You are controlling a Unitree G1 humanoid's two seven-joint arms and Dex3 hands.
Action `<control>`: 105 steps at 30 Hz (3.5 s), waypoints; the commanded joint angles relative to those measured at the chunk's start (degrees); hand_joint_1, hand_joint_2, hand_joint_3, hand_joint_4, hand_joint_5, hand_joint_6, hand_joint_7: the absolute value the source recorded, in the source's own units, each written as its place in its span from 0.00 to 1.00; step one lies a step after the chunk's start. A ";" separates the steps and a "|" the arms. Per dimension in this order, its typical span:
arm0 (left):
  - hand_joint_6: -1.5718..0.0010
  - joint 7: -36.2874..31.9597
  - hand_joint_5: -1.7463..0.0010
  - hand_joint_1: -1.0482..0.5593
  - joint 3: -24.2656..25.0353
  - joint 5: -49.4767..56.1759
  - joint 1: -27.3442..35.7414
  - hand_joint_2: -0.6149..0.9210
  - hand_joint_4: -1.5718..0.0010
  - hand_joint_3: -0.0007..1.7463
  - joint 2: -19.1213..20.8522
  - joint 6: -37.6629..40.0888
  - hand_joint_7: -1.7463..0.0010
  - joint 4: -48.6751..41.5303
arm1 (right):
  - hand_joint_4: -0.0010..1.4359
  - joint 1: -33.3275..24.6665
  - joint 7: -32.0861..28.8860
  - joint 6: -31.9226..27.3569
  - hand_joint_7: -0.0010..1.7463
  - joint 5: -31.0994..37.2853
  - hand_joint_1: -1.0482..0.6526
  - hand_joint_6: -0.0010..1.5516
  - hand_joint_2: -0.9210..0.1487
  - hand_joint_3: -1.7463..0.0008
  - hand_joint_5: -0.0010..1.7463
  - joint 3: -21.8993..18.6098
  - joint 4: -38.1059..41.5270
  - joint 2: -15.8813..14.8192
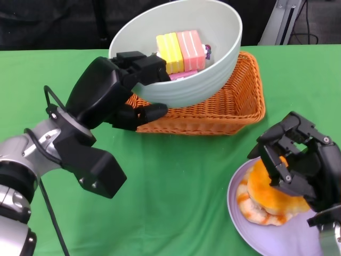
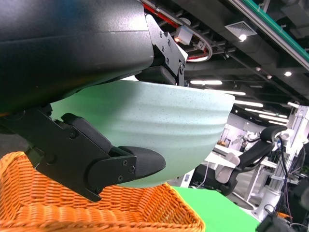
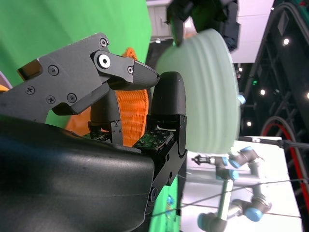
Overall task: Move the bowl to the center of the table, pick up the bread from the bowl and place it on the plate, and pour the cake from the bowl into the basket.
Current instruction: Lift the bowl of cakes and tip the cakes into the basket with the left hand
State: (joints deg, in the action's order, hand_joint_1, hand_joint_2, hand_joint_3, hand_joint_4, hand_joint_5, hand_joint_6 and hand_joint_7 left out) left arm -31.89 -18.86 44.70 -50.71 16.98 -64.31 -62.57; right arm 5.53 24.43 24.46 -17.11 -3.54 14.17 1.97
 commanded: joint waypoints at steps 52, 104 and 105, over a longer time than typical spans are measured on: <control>0.60 32.37 0.00 0.59 8.05 -26.51 -5.53 0.84 0.59 0.56 -12.94 3.52 0.13 -6.59 | 0.54 1.71 0.67 6.24 0.74 2.40 0.56 0.43 0.40 0.38 0.90 1.88 7.01 1.00; 0.55 52.00 0.01 0.58 27.17 -48.63 -10.00 0.78 0.54 0.61 -22.01 33.32 0.13 -7.15 | 0.51 2.78 1.85 8.54 0.78 1.99 0.58 0.39 0.39 0.36 0.93 1.83 9.97 1.77; 0.55 52.01 0.02 0.58 27.26 -48.69 -10.03 0.78 0.53 0.62 -22.05 33.65 0.13 -7.09 | 0.51 2.78 1.91 8.53 0.79 1.93 0.58 0.39 0.39 0.36 0.93 1.82 9.99 1.81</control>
State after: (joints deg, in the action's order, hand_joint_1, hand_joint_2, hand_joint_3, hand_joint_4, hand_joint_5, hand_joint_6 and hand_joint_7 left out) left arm 19.70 7.78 -2.64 -58.08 -5.18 -30.87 -70.59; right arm 8.01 26.32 32.86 -14.27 -1.31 24.01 3.83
